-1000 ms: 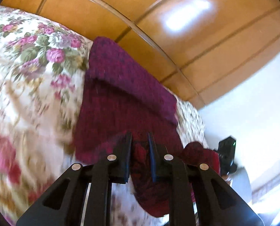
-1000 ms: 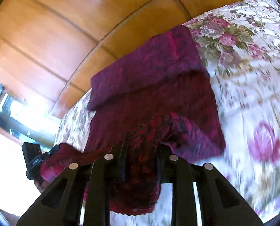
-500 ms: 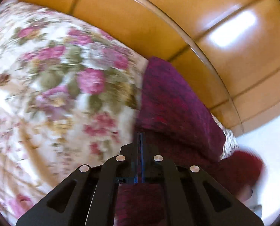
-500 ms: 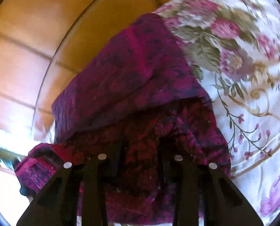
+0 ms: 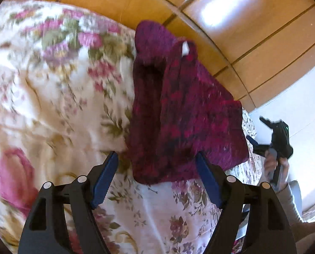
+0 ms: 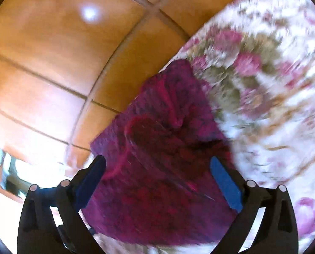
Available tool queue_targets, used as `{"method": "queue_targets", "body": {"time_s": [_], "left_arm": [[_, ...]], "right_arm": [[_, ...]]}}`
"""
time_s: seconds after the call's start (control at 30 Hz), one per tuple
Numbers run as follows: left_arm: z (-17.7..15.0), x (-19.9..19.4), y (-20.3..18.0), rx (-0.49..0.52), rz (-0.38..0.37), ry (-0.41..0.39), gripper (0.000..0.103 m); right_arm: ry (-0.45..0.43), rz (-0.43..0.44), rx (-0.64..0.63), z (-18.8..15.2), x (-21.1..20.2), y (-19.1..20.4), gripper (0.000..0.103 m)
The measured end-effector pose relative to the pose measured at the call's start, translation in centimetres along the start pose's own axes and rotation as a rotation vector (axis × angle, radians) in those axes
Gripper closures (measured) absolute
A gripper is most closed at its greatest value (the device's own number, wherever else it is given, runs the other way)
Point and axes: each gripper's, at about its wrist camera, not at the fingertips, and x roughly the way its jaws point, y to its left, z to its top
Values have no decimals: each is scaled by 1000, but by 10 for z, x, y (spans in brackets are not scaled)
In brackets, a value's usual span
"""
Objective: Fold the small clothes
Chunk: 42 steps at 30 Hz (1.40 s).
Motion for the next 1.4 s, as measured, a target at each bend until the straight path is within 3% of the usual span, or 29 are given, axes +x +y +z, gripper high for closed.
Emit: {"method": "queue_targets", "body": {"time_s": [0.1,0.13,0.17,0.2,0.23,0.27,0.4,0.53,0.7,0.87,1.0,1.07,1.13,1.23,1.3,1.37,1.4], "left_arm": [[-2,11,-1,-18,-16,3,30],[-1,14,-2,-29,-19,5,36],[3,22,1,-42,-25,9,49],[7,28,3,-53,-25,18,53],[11,32,3,-63,-11,24,65],[13,34,3,-66,-6,28,73],[14,22,-2,-24,23,14,85],[6,7,-5,13,32,-6,92],[-19,-31,-6,25,22,2,92],[-60,-58,-9,40,25,65,92],[-72,-68,-13,61,24,80,90],[-67,-68,-15,88,49,59,83],[-55,-68,-11,87,48,48,70],[-38,-68,-5,70,31,28,69],[-29,-70,-4,78,14,6,68],[-19,-67,-6,80,-2,-3,47],[-14,-62,-8,85,1,-15,46]], "right_arm": [[31,-89,-125,-26,-12,-8,5],[51,-115,-143,-37,-8,-12,10],[70,-136,-154,-46,0,-15,15],[94,-167,-171,-55,7,-19,28],[115,-194,-188,-63,14,-22,40],[116,-205,-200,-69,17,-23,41],[98,-226,-227,-84,18,-15,72],[100,-220,-283,-94,-1,1,77],[158,-169,-336,-117,-27,19,78],[298,-187,-360,-167,-49,13,78],[341,-190,-355,-183,-61,9,77],[328,-207,-378,-179,-63,17,65],[291,-194,-376,-165,-64,25,46],[215,-195,-402,-146,-63,41,25],[169,-214,-449,-134,-56,55,25],[145,-219,-502,-128,-43,70,26],[138,-224,-519,-124,-35,72,28]]}}
